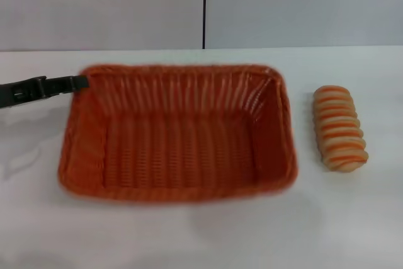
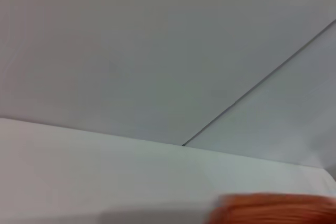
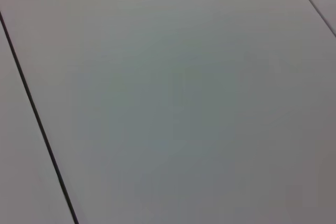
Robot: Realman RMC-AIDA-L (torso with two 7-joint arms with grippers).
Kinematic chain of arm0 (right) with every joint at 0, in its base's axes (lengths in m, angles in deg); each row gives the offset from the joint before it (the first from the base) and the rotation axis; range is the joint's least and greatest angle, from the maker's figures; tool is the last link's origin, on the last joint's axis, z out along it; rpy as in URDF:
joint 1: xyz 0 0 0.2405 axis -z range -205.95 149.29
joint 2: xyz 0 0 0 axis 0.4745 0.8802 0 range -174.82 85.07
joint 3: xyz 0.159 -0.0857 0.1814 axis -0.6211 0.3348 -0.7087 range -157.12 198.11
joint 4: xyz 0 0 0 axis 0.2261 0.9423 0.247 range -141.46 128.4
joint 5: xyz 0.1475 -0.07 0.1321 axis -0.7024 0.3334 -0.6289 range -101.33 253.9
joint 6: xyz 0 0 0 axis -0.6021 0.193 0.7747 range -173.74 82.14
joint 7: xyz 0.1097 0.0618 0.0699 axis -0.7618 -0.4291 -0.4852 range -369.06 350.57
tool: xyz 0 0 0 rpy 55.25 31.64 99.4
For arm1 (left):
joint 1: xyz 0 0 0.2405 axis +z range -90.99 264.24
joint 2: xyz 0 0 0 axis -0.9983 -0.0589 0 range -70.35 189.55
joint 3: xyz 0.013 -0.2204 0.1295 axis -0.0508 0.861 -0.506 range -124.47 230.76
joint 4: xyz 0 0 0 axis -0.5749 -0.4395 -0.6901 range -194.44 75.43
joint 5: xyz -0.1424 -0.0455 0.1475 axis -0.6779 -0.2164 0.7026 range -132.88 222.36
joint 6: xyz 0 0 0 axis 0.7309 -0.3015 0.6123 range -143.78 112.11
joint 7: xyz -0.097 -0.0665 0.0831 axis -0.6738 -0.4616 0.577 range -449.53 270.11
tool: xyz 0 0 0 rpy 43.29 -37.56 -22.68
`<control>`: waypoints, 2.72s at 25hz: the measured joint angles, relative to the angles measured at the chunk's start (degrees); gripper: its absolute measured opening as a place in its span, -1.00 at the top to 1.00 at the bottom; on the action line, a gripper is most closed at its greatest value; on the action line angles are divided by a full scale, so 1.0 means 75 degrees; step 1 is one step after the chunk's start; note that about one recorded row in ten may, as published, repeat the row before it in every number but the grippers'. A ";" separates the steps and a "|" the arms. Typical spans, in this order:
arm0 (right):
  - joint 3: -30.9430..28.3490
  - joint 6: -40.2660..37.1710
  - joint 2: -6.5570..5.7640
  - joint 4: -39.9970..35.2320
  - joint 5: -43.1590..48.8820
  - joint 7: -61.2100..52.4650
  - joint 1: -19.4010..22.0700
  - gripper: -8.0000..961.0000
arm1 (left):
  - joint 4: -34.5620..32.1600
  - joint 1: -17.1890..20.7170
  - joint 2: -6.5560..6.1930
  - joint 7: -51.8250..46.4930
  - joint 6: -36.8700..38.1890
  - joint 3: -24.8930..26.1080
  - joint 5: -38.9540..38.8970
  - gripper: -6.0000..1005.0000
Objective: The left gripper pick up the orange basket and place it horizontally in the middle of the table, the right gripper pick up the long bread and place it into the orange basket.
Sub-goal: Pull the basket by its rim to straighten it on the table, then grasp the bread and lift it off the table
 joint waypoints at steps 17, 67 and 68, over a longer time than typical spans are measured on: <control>0.1179 -0.0044 -0.0028 -0.0387 0.0076 -0.0642 0.0063 -0.24 | 0.0085 -0.0079 -0.0105 0.1088 0.0006 0.0643 -0.0112 -0.17; 0.5532 -0.2882 -0.0803 -0.7998 1.1017 -1.1356 -0.2111 -0.26 | 0.4380 -0.0111 0.0046 0.9117 0.1666 0.1399 -0.5609 -0.61; 0.5619 -0.2839 -0.0793 -0.7992 1.1018 -1.1448 -0.2109 -0.26 | 0.4386 -0.0116 0.0046 0.9129 0.1664 0.1398 -0.5608 -0.61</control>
